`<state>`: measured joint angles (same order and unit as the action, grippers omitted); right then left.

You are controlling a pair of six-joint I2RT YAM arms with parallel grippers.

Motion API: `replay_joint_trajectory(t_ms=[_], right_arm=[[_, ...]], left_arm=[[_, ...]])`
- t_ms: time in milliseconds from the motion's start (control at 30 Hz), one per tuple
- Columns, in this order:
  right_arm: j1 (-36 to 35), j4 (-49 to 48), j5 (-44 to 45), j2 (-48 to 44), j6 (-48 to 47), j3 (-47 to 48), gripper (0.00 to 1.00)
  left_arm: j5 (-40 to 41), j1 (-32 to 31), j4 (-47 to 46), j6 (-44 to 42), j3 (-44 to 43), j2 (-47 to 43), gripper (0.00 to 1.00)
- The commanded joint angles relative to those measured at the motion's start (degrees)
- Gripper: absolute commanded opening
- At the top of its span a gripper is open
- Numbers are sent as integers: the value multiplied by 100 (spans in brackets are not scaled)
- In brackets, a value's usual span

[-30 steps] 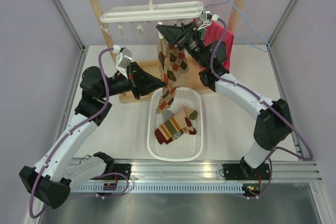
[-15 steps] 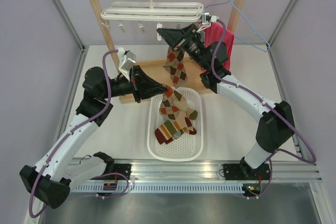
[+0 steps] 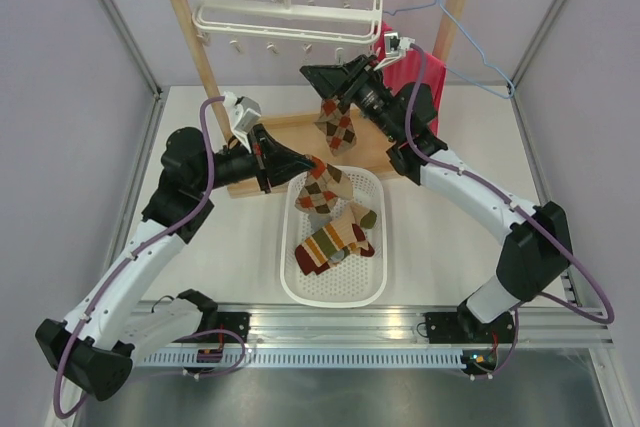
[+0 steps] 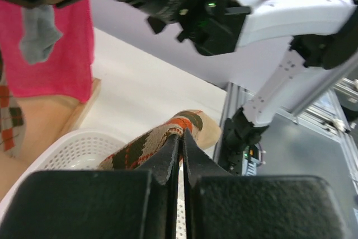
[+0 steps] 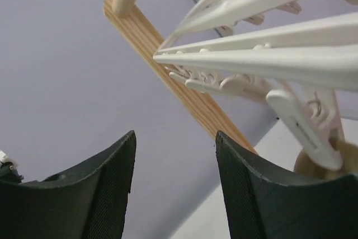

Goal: Remove the socks clipped to the hanger

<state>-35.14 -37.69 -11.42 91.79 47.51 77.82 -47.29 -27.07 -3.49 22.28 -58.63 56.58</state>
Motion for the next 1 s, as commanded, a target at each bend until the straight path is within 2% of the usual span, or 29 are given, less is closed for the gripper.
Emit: replay_joint_trajectory(t_ms=[0, 167, 267, 500, 700, 833, 867, 967], right_arm=[[-46, 392, 386, -529, -575, -144, 64], [-72, 780, 790, -776, -1058, -443, 64], [-169, 1044, 1061, -908, -1374, -601, 64], [-345, 1922, 1712, -1487, -2060, -1172, 63], [-345, 2748, 2398, -2094, -2430, -1849, 63], [-284, 3039, 2750, -2437, -2387, -2428, 63], [-266, 3092, 2881, -2490, -2352, -2517, 63], [-134, 3180, 3031, -2797, -2185, -2886, 63]], left_arm=[[1001, 9, 522, -523, -122, -130, 2], [1870, 9, 867, -655, -157, -121, 2], [2100, 9, 955, -725, -157, -120, 2], [1802, 0, 964, -769, -61, -182, 2], [2354, -131, 1051, -708, 387, -437, 2], [3460, -982, 1516, -1085, 291, -393, 2], [3933, -1402, 1578, -1216, 221, -358, 2], [4350, -1722, 1658, -1070, 211, -183, 2]])
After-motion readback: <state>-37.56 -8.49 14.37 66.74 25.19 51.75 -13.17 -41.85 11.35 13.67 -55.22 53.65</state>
